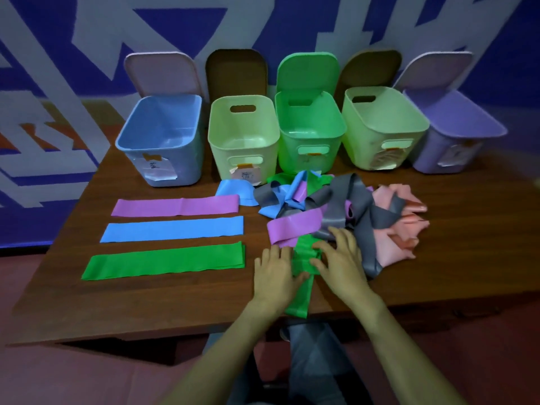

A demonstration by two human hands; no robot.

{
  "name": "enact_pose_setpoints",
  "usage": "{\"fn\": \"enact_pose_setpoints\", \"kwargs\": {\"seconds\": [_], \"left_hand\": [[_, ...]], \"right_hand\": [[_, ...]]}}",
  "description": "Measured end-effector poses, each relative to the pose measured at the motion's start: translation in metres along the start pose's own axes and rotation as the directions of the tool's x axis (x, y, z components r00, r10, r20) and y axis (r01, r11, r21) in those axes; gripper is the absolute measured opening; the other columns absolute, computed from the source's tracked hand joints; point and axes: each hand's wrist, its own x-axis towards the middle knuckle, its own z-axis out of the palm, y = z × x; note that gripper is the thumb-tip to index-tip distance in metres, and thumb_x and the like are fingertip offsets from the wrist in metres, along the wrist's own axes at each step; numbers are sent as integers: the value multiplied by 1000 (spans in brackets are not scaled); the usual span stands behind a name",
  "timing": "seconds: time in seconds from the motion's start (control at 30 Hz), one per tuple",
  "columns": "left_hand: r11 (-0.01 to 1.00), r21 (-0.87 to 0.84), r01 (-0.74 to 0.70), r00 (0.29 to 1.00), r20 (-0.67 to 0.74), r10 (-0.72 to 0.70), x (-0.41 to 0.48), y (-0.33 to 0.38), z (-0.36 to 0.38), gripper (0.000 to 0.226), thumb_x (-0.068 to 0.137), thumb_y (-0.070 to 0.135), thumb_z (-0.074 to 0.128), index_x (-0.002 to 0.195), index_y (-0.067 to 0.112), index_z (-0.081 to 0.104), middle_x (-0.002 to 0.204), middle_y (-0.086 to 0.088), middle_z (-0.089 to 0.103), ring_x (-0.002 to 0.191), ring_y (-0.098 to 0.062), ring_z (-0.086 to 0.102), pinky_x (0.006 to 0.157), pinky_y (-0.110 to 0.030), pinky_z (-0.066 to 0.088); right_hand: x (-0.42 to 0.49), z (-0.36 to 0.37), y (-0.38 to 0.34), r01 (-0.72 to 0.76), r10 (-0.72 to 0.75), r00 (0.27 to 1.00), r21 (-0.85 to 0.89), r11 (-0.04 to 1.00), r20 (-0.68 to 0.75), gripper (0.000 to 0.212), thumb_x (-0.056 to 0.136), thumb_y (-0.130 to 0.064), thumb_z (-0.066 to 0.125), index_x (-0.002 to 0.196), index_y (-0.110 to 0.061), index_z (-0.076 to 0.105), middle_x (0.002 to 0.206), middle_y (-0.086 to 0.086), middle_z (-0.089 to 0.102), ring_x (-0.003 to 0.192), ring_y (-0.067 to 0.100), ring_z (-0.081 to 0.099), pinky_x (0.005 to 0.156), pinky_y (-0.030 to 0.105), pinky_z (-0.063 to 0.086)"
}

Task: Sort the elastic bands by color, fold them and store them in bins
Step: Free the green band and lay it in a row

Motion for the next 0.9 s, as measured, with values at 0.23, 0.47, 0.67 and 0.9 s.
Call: {"fn": "enact_pose_setpoints", "kwargs": {"seconds": [0.23,0.47,0.67,0.9], "left_hand": [[876,-482,-4,994,94,57,2,-3,-15,33,77,17,73,102,14,53,88,3,56,73,-13,53,74,-34,47],[721,-677,-150,983,-178,37,10,-7,-40,23,83,7,67,87,27,57,84,12,61,74,2,53,72,-18,46],[645,-738,-201,969,-245,21,21,10,-75,26,86,3,62,94,26,54,96,6,60,80,0,58,77,-20,48],[410,-873,-266,959,-283,20,26,28,-111,38,84,-7,61,101,26,51,94,4,60,84,-3,59,79,-20,49]], "right_hand": [[-2,-7,-2,-6,7,983,6,1000,-186,10,74,-19,68,80,-12,71,126,17,55,123,31,31,93,55,41],[8,-20,-6,32,-7,960,86,996,-278,36,88,-31,40,77,-13,69,118,14,59,120,27,36,88,48,44],[27,-44,-15,94,-35,923,137,986,-382,35,91,-26,37,94,-10,67,117,13,59,116,30,46,92,45,44],[34,-75,-29,196,-44,911,336,921,-411,28,91,-19,43,110,-10,62,114,6,57,110,15,46,95,26,35]]}}
